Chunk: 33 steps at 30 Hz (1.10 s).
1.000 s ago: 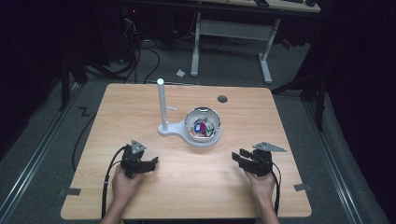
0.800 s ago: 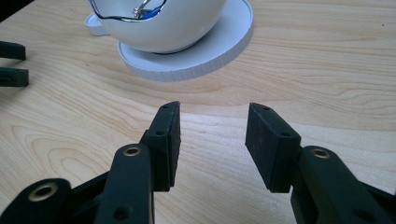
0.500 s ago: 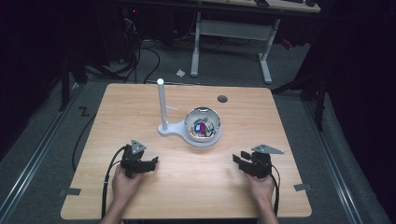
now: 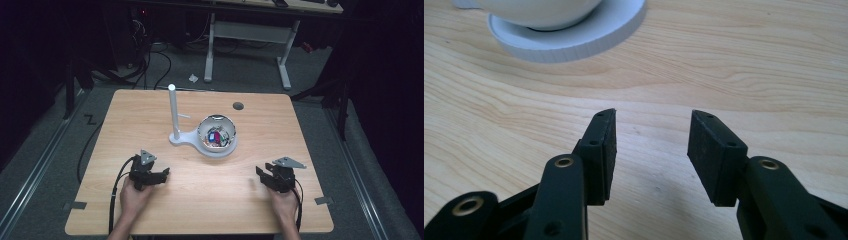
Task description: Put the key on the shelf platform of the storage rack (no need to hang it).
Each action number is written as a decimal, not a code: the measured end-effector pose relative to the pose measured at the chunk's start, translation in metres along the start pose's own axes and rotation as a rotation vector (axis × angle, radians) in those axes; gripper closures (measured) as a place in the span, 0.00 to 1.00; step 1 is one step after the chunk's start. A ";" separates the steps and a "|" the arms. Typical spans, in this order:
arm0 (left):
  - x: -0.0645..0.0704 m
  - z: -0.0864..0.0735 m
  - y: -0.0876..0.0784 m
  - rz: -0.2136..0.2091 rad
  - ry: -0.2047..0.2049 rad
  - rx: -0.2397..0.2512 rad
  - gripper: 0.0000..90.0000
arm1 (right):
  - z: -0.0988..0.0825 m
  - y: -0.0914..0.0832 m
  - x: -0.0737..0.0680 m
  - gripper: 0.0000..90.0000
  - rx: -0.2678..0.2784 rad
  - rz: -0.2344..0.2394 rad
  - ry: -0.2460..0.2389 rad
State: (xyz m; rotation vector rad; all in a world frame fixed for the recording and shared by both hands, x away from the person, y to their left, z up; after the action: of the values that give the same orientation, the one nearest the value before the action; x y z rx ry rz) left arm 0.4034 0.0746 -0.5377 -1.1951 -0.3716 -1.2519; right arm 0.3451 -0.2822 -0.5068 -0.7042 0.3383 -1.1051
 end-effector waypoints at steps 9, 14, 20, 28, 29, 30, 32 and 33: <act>0.000 0.000 0.000 0.001 -0.003 0.001 0.23 | -0.008 -0.003 0.010 0.60 -0.011 -0.037 0.017; 0.000 0.000 0.000 0.005 -0.008 0.001 0.23 | -0.014 -0.001 0.013 0.59 -0.028 -0.050 0.018; 0.000 0.000 0.000 0.004 -0.004 0.002 0.23 | -0.019 -0.004 0.015 0.58 -0.032 -0.065 0.016; 0.000 0.000 0.000 0.005 -0.005 0.004 0.23 | -0.028 0.003 0.016 0.55 -0.072 -0.082 0.009; 0.000 0.000 0.000 0.004 -0.004 0.004 0.23 | -0.031 0.005 0.016 0.54 -0.070 -0.087 0.001; 0.000 0.000 0.000 0.004 -0.004 0.004 0.23 | -0.031 0.004 0.015 0.54 -0.073 -0.092 -0.006; 0.000 0.000 0.000 0.005 -0.005 0.004 0.23 | -0.031 0.004 0.015 0.54 -0.075 -0.093 -0.006; 0.000 0.000 0.000 0.005 -0.004 0.004 0.23 | -0.031 0.004 0.015 0.54 -0.075 -0.093 -0.008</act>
State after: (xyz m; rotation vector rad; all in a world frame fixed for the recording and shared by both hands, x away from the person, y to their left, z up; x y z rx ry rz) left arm 0.4039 0.0745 -0.5376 -1.1948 -0.3740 -1.2445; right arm 0.3368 -0.3054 -0.5310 -0.7974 0.3445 -1.1820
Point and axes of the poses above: each handheld gripper's, and its own axes: y roughly forward along the jaws, z roughly out of its top, x roughly to its right, the point moved 2 cm from there along y, roughly forward along the jaws, and after that the axes turned 12 degrees about -y, right-handed, at the moved point
